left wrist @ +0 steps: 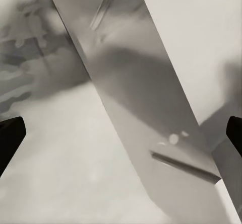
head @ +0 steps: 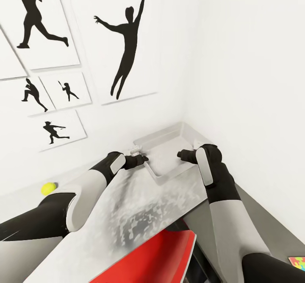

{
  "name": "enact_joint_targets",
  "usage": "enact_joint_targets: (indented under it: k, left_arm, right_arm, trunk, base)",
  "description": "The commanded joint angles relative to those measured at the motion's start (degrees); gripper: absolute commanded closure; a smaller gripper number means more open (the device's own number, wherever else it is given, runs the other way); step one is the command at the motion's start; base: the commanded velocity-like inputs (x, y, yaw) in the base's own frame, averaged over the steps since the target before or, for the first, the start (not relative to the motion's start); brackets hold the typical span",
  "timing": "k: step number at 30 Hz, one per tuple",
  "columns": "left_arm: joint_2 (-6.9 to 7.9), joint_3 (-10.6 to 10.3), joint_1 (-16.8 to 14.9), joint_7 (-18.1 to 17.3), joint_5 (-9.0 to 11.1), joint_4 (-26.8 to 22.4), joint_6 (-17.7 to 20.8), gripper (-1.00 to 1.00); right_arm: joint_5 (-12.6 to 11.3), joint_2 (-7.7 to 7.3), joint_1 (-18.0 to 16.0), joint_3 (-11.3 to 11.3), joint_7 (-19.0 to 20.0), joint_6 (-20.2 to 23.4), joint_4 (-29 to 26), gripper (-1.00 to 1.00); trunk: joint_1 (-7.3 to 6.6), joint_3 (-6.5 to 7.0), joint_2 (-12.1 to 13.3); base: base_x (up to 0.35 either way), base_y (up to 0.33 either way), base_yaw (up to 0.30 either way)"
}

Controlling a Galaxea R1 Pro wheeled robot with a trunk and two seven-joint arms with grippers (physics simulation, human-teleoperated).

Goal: Put all the toys in the child's room - the three board games (two on the bed and one on the table), the two jigsaw puzzles on the table, and the tennis ball on the table - inside the toy box on the table in the child's room.

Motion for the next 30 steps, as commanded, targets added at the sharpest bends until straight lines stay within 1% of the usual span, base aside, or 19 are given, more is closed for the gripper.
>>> enact_joint_targets:
  k: [1,19,30]
  left_arm:
    - [-0.02,0.49,-0.04,-0.10,-0.21,-0.07,0.32,-1.00]
    - [-0.02,0.51,-0.04,-0.11,-0.21,-0.07,0.32,-1.00]
    - [-0.02,0.46,-0.04,-0.18,-0.21,-0.07,0.31,-1.00]
  right_arm:
    - [-0.61,0.04,-0.06,-0.09,-0.53,0.14,-0.04,-1.00]
    - [-0.69,0.04,-0.06,-0.09,-0.53,0.14,0.04,-1.00]
    - [-0.70,0.04,-0.13,-0.09,-0.49,-0.14,0.43,-1.00]
  trunk:
    - [0.03,-0.11,-0.11]
    - [0.03,-0.15,-0.11]
    - [0.03,-0.96,-0.11]
  base:
    - [0.000,0.000,0.000]
    - [0.000,0.000,0.000]
    - [0.000,0.000,0.000]
